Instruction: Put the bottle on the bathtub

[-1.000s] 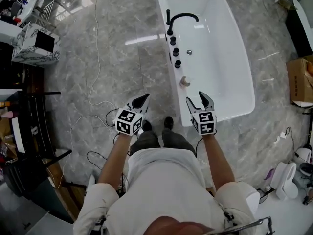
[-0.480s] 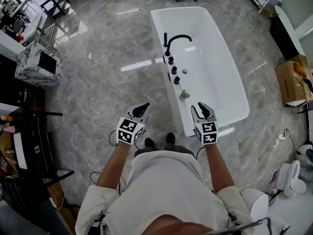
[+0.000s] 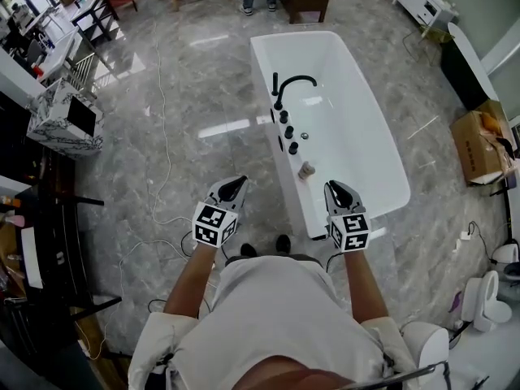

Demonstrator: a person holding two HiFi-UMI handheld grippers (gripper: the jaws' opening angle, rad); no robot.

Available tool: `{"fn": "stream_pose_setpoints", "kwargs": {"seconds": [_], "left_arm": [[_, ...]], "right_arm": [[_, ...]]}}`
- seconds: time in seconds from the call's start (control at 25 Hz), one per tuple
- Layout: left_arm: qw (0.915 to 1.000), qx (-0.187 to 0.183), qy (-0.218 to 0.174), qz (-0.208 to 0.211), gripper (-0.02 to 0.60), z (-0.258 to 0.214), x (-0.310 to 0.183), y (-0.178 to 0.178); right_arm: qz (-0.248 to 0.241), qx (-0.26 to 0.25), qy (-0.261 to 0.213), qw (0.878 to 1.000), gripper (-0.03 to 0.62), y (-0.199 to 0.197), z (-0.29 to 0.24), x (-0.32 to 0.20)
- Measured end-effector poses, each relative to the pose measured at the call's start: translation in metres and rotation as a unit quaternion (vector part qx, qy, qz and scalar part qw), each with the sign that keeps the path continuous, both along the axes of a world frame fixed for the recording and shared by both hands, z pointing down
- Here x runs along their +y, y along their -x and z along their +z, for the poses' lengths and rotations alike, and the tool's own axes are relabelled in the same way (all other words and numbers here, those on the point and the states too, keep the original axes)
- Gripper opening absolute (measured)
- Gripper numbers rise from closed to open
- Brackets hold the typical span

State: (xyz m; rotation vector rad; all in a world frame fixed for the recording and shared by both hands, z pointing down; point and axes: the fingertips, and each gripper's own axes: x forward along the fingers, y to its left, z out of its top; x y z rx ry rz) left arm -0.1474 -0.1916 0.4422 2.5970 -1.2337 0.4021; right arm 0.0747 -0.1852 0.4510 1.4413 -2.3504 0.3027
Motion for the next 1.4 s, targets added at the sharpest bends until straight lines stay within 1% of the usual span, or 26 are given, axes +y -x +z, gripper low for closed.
{"fn": "stream_pose_setpoints", "kwargs": {"seconds": [0.28, 0.48, 0.68, 1.4], "left_arm": [[0.9996, -0.008, -0.025, -0.008, 0.008, -0.011, 0.005, 0.005], [0.9996, -0.006, -0.027, -0.006, 0.008, -0.012, 0.005, 0.005], [0.9995, -0.005, -0.031, -0.005, 0.008, -0.014, 0.007, 0.003], [0.9990, 0.002, -0.039, -0.021, 0.008, -0.014, 0.003, 0.009]], "right_arm": [[-0.001, -0.020, -0.028, 0.999, 0.041, -0.001, -0.026, 0.010], [0.004, -0.030, -0.039, 0.999, 0.032, -0.002, -0.031, 0.011], [0.002, -0.034, -0.039, 0.999, 0.032, -0.003, -0.031, 0.010], [-0.023, -0.022, -0.033, 0.999, 0.032, 0.007, -0.024, 0.010]]}}
